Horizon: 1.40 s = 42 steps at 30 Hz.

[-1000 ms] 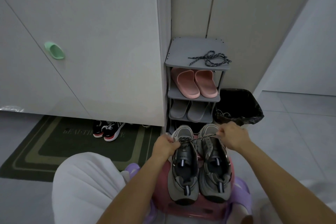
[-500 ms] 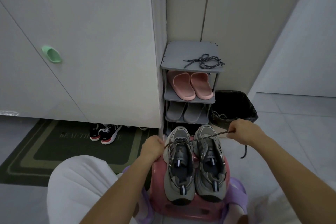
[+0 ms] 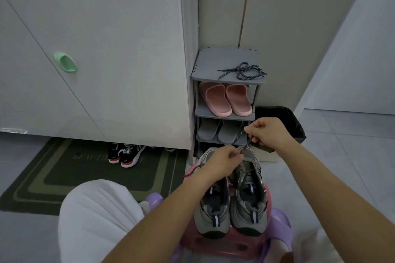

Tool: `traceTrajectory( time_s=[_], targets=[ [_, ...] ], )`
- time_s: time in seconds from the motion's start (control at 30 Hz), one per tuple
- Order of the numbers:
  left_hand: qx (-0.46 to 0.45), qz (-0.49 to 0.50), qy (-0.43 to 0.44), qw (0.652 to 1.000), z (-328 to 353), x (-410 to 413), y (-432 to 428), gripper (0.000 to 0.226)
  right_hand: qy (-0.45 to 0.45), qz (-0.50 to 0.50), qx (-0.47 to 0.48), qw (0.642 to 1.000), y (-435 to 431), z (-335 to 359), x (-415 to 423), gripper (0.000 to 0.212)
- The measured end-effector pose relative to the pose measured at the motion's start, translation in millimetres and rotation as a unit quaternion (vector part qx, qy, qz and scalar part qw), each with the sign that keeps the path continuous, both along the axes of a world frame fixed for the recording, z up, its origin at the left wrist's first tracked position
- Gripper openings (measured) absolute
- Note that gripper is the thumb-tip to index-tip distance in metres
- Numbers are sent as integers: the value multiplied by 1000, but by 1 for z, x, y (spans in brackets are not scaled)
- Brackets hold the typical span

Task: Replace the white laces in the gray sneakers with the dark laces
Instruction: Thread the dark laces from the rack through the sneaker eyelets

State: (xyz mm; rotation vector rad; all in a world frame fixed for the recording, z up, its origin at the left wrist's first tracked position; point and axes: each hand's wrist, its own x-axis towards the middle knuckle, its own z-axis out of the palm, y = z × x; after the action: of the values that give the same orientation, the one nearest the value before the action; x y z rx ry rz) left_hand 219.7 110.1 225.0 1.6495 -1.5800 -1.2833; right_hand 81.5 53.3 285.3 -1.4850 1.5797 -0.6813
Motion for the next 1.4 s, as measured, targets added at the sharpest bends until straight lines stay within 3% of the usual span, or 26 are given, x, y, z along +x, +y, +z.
traceTrajectory(
  time_s=[0.17, 0.33, 0.43, 0.5, 0.6, 0.73, 0.83, 0.9, 1.07, 1.4],
  targets=[
    [39, -16, 8, 999, -3, 32, 5, 11, -11, -38, -15, 999, -5, -11, -8, 10],
    [40, -19, -94, 995, -6, 52, 9, 17, 135, -38, -49, 989, -7, -24, -14, 15],
    [14, 16, -105, 994, -10, 54, 9, 18, 361, 67, -151, 918, 2, -34, -6, 41],
    [2, 27, -94, 995, -12, 50, 9, 19, 429, 186, -192, 863, 16, -43, 7, 52],
    [-5, 26, -98, 995, -13, 42, 6, 21, 425, 305, -178, 834, 33, -68, 26, 46],
    [-6, 41, -159, 986, -21, 40, 5, 27, 338, 257, -169, 889, 34, -85, 23, 29],
    [-6, 34, -255, 966, -32, 37, 7, 39, 327, 209, -146, 910, 28, -86, 14, 27],
    [31, 0, -271, 962, -38, 31, 9, 42, 321, 201, -126, 917, 26, -89, 12, 30],
    [89, 2, -233, 968, -45, 25, 9, 35, 411, 232, -127, 872, 28, -93, 18, 28],
    [130, 32, -193, 972, -60, 33, 11, 48, 421, 252, -109, 864, 28, -91, 22, 20]
  ],
)
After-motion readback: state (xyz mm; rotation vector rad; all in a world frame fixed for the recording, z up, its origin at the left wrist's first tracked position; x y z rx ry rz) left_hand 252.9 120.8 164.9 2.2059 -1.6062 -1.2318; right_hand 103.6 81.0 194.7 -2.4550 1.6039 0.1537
